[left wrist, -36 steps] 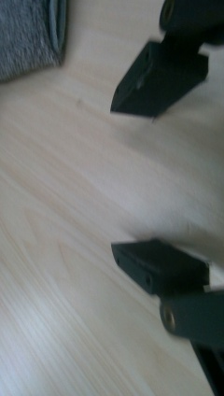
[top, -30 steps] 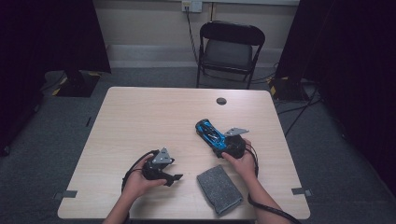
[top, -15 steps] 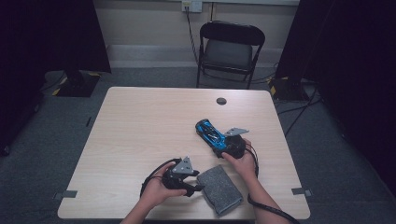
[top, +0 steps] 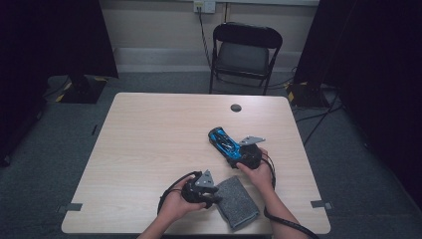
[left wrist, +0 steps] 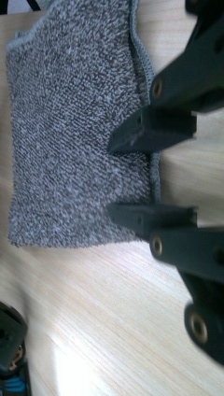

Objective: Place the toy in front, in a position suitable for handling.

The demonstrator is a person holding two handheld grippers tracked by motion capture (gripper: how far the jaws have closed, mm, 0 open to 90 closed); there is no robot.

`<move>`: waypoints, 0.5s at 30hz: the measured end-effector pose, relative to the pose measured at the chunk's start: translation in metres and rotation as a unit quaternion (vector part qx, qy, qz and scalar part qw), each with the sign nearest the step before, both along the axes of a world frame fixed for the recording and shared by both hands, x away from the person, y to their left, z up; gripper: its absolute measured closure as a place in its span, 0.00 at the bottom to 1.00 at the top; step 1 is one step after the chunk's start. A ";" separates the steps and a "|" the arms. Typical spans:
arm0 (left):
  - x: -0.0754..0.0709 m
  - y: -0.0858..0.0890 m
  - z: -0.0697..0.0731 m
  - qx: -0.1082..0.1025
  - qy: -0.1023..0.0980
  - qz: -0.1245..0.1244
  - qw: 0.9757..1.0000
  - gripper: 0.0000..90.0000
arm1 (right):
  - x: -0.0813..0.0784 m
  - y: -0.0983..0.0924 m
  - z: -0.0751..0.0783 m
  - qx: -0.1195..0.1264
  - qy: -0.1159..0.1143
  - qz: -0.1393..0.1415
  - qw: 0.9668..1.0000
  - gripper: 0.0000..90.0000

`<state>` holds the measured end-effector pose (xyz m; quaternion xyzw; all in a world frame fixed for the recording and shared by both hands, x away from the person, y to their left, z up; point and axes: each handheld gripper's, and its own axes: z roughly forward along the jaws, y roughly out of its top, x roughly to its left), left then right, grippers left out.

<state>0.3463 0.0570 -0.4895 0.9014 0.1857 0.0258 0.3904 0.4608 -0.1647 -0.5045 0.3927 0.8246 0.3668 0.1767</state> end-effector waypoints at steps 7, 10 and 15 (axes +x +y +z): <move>0.002 0.000 0.005 0.026 0.001 -0.001 1.000 0.86 | 0.000 0.000 0.000 0.000 0.000 0.000 1.000 0.26; 0.005 0.007 0.008 0.033 0.005 0.004 0.999 0.87 | 0.000 0.000 0.000 0.000 0.000 0.000 1.000 0.26; 0.018 0.029 0.011 0.040 0.005 0.027 0.999 0.87 | 0.000 0.000 0.000 0.000 0.000 0.000 1.000 0.26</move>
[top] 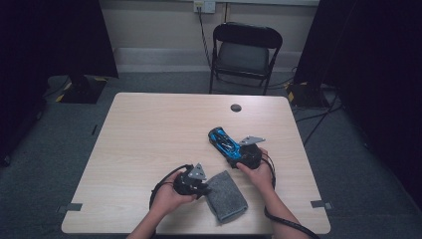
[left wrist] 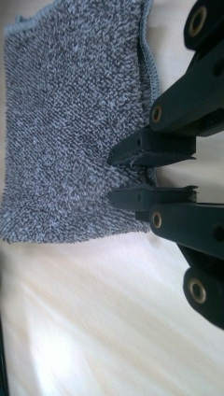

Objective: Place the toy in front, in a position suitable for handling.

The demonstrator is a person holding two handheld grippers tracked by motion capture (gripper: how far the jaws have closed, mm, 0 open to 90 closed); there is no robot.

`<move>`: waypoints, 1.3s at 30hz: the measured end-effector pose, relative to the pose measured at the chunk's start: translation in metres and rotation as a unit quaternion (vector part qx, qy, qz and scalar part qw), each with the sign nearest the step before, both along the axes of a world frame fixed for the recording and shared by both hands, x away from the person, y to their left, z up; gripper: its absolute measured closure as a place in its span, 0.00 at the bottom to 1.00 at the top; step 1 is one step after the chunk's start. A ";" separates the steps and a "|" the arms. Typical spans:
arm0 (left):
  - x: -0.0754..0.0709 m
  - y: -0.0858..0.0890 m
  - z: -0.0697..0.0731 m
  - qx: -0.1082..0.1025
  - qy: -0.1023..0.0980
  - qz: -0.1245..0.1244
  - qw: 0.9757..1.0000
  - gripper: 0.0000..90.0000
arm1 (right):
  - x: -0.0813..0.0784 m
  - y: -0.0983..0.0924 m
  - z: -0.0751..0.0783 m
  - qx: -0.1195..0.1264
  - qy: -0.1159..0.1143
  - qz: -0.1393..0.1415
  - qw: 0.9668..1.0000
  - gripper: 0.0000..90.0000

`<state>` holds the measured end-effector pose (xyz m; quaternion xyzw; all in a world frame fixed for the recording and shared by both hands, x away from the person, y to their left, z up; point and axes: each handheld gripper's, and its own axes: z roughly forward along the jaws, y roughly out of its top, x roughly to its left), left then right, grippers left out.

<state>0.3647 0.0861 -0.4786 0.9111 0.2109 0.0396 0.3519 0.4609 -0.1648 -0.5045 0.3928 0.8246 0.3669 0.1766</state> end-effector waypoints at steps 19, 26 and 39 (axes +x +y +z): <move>0.047 0.026 0.018 -0.063 -0.019 0.136 0.988 0.47 | 0.000 0.000 0.000 0.001 0.001 0.001 1.000 0.26; 0.016 -0.020 0.016 -0.072 -0.003 0.064 0.995 0.43 | 0.000 0.000 0.000 0.001 0.000 0.000 1.000 0.26; -0.004 -0.025 0.003 0.021 -0.042 0.029 0.999 0.37 | 0.000 0.000 0.000 0.001 0.001 0.000 1.000 0.26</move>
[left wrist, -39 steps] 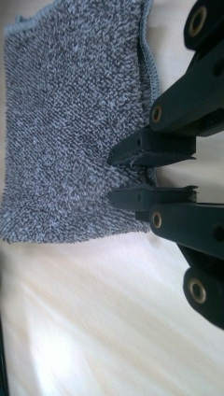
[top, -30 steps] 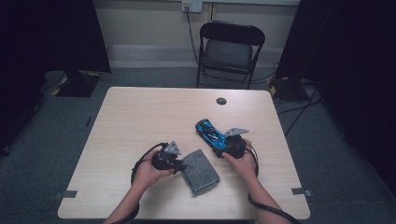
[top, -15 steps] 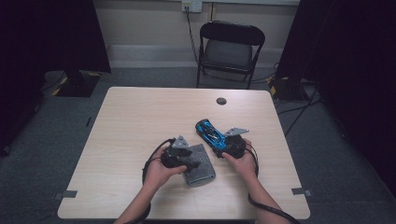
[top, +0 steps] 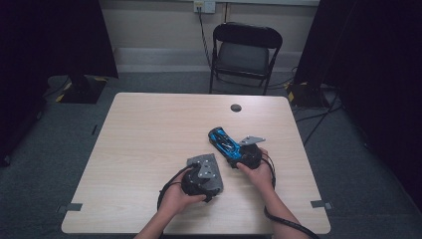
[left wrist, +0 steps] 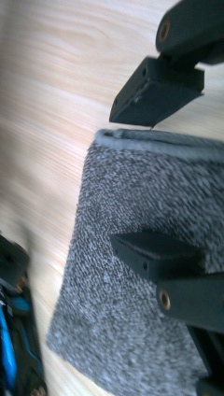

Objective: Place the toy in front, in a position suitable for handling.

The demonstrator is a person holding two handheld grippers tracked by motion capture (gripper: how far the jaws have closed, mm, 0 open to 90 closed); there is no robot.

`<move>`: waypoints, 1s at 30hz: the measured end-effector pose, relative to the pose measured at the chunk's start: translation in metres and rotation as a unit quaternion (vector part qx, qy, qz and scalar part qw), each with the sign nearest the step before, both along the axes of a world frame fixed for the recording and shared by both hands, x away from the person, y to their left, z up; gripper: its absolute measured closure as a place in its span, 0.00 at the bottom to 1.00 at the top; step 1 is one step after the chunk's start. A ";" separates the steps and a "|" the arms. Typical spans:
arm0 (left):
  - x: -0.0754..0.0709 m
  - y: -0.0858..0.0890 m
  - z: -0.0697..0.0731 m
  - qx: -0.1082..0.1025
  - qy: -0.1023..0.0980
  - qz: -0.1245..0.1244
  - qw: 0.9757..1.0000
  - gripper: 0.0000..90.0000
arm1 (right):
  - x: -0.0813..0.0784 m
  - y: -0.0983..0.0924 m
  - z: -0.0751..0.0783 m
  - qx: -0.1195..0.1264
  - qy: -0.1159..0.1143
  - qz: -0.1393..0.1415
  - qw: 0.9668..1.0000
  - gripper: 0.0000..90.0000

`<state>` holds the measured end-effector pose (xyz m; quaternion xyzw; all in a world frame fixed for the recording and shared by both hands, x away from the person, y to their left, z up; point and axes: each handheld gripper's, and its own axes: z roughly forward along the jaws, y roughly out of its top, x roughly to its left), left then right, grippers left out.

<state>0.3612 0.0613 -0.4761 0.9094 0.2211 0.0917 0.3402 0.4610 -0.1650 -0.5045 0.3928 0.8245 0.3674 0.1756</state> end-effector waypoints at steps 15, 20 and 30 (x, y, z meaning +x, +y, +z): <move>-0.006 0.062 -0.001 -0.026 0.013 0.087 0.996 0.26 | 0.000 0.000 0.000 0.000 0.000 0.000 1.000 0.26; -0.002 0.076 -0.002 -0.028 0.012 0.114 0.993 0.27 | 0.000 0.000 0.000 0.000 0.000 0.000 1.000 0.26; 0.003 0.100 0.010 -0.041 -0.005 0.153 0.987 0.25 | 0.000 0.000 0.000 0.000 0.000 0.000 1.000 0.26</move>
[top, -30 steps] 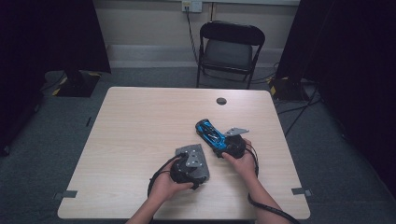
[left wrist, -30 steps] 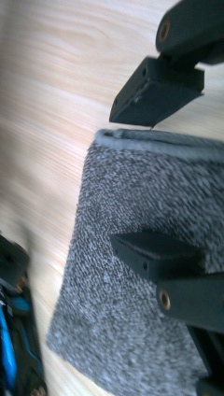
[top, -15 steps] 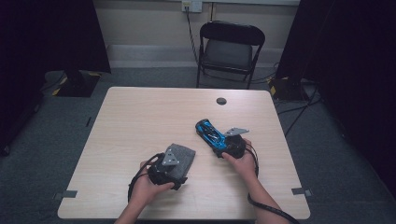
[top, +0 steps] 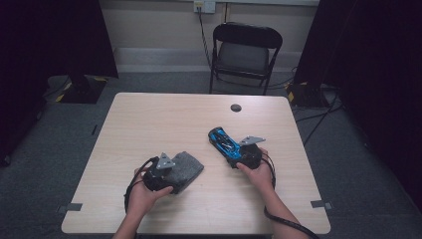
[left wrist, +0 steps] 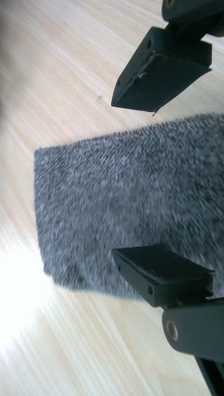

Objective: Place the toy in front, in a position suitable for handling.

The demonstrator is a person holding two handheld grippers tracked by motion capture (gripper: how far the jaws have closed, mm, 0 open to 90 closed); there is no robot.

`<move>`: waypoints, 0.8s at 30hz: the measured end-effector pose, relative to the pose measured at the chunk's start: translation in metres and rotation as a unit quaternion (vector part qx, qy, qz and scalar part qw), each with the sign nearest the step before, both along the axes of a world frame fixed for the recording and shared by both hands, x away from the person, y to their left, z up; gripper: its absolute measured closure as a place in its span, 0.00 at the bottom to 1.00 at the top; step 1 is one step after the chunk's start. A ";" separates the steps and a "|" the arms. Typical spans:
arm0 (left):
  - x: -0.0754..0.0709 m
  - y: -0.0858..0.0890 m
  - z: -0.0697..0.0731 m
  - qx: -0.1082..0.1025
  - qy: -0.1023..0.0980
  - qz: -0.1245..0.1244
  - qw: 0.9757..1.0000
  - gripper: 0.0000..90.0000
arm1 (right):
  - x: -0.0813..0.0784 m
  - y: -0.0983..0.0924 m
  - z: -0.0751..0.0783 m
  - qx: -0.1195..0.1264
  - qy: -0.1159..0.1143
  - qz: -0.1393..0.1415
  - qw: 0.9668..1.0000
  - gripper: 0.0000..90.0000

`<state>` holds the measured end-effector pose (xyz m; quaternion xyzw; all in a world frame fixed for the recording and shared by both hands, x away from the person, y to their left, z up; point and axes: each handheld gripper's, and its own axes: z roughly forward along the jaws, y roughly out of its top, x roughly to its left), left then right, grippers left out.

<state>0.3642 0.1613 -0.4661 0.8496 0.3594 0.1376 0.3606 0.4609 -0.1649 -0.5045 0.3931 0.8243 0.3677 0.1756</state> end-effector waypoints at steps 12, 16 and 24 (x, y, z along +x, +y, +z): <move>0.008 0.016 -0.027 0.000 0.017 0.020 1.000 0.25 | 0.000 0.000 0.000 0.000 0.001 -0.001 1.000 0.26; 0.007 0.015 -0.027 0.003 0.019 0.022 1.000 0.24 | 0.000 0.000 0.000 0.000 0.001 -0.001 1.000 0.26; 0.007 0.007 -0.022 0.028 0.034 0.027 0.999 0.30 | 0.000 0.000 0.000 0.000 0.001 -0.001 1.000 0.26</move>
